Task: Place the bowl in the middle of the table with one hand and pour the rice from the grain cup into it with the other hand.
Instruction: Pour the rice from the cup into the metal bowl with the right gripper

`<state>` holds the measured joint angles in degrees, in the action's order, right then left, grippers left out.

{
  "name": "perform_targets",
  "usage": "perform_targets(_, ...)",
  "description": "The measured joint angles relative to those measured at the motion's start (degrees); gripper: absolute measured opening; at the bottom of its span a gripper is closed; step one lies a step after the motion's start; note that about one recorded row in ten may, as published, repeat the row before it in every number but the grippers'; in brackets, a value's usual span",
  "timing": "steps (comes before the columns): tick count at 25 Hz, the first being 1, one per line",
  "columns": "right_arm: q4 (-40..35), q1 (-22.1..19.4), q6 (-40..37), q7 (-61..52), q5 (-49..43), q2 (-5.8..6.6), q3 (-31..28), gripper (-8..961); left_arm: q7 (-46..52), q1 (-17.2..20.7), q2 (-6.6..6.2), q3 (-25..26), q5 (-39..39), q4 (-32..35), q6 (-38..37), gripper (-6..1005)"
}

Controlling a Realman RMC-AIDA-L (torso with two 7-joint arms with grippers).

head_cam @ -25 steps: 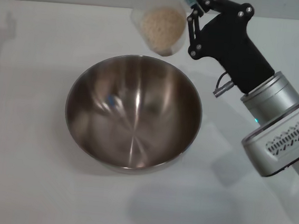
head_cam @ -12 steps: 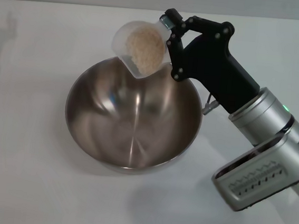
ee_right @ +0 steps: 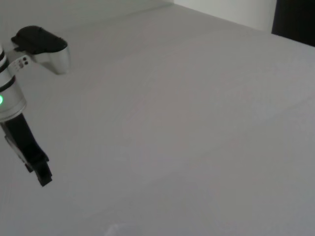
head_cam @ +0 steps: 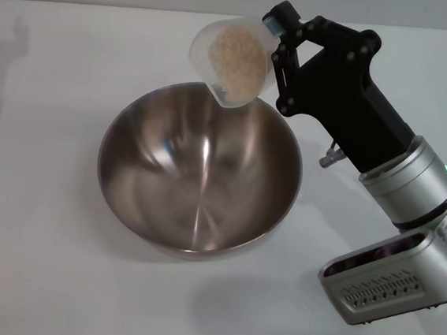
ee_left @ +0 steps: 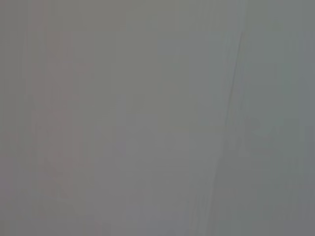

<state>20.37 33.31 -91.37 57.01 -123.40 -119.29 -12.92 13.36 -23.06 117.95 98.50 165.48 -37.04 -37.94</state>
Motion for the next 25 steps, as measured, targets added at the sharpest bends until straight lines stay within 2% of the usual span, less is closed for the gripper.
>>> perform_targets(25,-7.2,1.3,-0.1,16.9,-6.7,0.35,0.5,16,0.1,-0.3,0.08,0.1,-0.2,-0.1,-0.1,503)
